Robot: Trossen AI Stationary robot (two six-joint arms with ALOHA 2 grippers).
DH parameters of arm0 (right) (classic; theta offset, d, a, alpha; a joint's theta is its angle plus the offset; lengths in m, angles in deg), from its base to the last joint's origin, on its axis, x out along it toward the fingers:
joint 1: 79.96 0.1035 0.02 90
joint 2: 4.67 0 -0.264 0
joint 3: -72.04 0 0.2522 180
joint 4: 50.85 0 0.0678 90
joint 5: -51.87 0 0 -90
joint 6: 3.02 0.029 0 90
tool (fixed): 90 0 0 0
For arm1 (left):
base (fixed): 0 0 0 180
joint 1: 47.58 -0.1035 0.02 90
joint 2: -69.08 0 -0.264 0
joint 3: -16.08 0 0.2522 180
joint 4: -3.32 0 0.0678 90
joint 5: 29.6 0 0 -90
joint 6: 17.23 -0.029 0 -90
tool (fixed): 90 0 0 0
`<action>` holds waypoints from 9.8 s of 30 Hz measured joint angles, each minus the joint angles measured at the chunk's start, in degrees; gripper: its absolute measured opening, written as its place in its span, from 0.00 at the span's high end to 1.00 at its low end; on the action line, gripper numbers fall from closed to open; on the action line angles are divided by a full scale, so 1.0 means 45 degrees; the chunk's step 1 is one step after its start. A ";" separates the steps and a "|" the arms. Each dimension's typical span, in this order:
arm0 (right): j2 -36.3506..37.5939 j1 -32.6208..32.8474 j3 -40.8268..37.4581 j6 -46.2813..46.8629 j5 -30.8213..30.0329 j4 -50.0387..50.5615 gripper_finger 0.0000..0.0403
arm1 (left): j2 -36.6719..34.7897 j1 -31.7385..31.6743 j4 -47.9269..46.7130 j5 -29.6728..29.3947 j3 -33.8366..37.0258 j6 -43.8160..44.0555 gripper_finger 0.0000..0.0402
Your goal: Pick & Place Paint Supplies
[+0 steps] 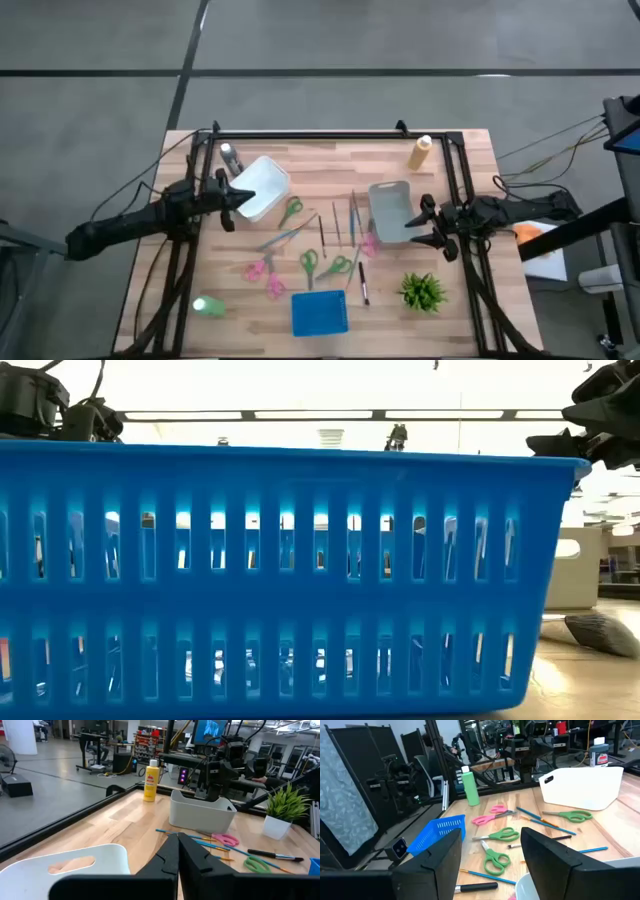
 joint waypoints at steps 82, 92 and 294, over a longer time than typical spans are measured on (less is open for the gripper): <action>0.0000 -0.0001 0.0005 -0.1590 0.0019 -0.7407 0.50 | -0.0001 0.0000 0.0000 0.0000 0.0000 0.0005 1.00; -0.0005 -0.0007 0.0133 -0.2191 -0.1745 -0.6707 0.50 | -0.0002 0.0000 0.0000 0.0000 0.0000 0.0005 1.00; -1.3143 -1.1638 1.0436 0.1671 -0.5371 0.7621 0.46 | -0.0005 -0.0002 0.0000 0.0000 0.0000 0.0003 1.00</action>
